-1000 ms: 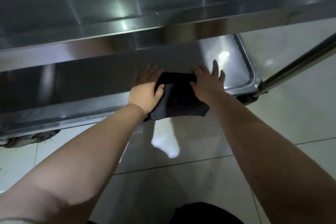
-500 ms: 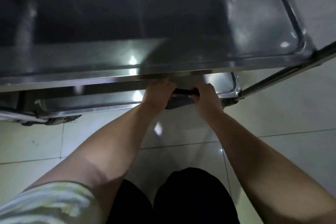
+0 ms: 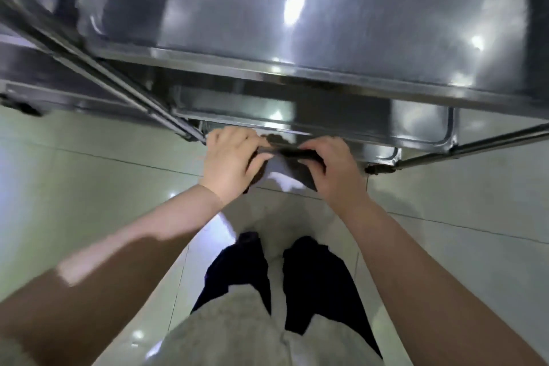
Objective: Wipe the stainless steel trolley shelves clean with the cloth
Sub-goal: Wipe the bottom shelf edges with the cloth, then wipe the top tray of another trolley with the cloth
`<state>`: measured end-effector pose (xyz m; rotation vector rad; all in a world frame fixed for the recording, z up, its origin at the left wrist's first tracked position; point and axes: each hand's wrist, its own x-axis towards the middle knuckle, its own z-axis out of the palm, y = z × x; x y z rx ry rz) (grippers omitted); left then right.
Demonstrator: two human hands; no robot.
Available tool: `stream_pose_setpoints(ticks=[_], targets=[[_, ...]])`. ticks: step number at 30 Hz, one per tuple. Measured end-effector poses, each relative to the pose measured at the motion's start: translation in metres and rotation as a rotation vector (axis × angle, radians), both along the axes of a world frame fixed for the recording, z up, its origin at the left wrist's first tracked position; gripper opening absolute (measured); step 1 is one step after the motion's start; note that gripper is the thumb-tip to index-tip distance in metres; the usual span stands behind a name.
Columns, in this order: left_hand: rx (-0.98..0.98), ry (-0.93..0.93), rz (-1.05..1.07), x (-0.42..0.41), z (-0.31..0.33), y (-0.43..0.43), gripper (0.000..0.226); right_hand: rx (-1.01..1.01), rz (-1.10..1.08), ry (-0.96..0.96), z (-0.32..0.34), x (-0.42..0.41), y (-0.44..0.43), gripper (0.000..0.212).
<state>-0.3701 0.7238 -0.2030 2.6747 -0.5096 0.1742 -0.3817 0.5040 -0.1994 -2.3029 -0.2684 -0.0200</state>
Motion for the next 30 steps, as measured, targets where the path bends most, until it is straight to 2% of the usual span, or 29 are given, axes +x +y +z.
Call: stream_pose_setpoints(ticks=[3, 7, 10, 13, 19, 22, 25, 30], targets=[[-0.046, -0.069, 0.123, -0.022, 0.120, 0.033, 0.022, 0.050, 0.118, -0.045, 0.112, 0.013, 0.030, 0.021], [0.025, -0.238, 0.264, -0.020, 0.257, 0.079, 0.018, 0.078, 0.239, -0.248, 0.245, 0.046, 0.086, 0.013], [0.107, -0.388, 0.351, -0.008, 0.342, 0.120, 0.016, 0.063, 0.315, -0.211, 0.329, 0.075, 0.137, 0.011], [0.219, -0.467, 0.482, 0.001, 0.408, 0.168, 0.018, 0.054, 0.410, -0.328, 0.393, 0.102, 0.197, 0.015], [0.366, -0.514, 0.663, 0.018, 0.486, 0.304, 0.028, -0.114, 0.438, -0.586, 0.482, 0.128, 0.339, 0.023], [0.414, -0.553, 0.684, 0.024, 0.509, 0.377, 0.028, -0.268, 0.438, -0.805, 0.508, 0.132, 0.411, 0.024], [0.414, -0.605, 0.672, 0.034, 0.533, 0.447, 0.028, -0.431, 0.393, -0.940, 0.534, 0.141, 0.478, 0.025], [0.454, -0.693, 0.649, 0.073, 0.572, 0.546, 0.025, -0.431, 0.316, -1.016, 0.571, 0.186, 0.578, 0.027]])
